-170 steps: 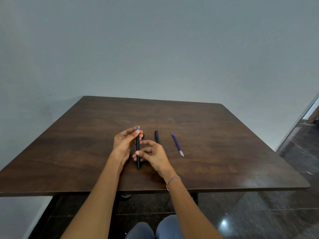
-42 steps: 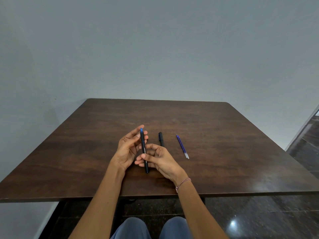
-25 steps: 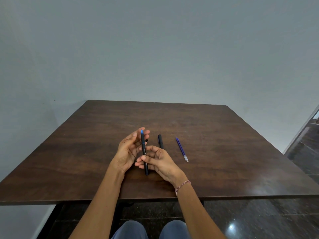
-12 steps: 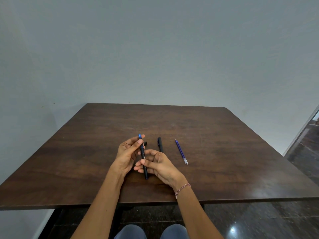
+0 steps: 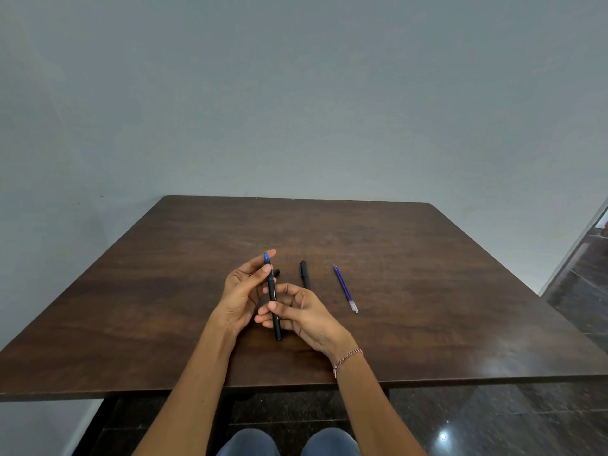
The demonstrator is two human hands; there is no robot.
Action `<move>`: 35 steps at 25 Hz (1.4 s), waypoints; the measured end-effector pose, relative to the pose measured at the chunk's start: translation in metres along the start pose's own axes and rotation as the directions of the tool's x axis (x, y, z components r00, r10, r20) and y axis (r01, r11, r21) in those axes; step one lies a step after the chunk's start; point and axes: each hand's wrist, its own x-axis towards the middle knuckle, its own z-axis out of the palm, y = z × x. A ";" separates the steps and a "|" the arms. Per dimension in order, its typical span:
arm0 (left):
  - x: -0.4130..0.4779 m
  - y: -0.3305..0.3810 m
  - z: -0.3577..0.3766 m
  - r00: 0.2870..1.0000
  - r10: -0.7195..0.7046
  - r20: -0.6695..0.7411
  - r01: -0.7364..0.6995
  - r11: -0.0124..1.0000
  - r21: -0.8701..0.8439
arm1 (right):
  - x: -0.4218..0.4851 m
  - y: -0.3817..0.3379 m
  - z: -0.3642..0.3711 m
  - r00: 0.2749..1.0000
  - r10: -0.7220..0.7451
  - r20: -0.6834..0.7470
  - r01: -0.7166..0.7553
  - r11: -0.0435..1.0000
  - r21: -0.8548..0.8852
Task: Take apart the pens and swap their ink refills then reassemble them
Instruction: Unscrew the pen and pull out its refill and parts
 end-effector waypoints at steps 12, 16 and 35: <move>0.001 0.000 0.003 0.997 -0.073 -0.035 0.069 0.991 -0.118 | 0.000 -0.001 -0.001 1.000 0.020 0.003 -0.020 1.000 0.006; 0.000 0.001 0.004 0.998 -0.051 -0.026 0.049 0.995 -0.083 | 0.001 0.000 -0.001 1.000 0.025 -0.002 -0.025 1.000 0.011; 0.000 0.005 -0.002 0.973 0.065 -0.223 -0.073 0.997 -0.026 | 0.000 -0.001 0.001 0.999 0.034 -0.009 -0.034 0.999 0.006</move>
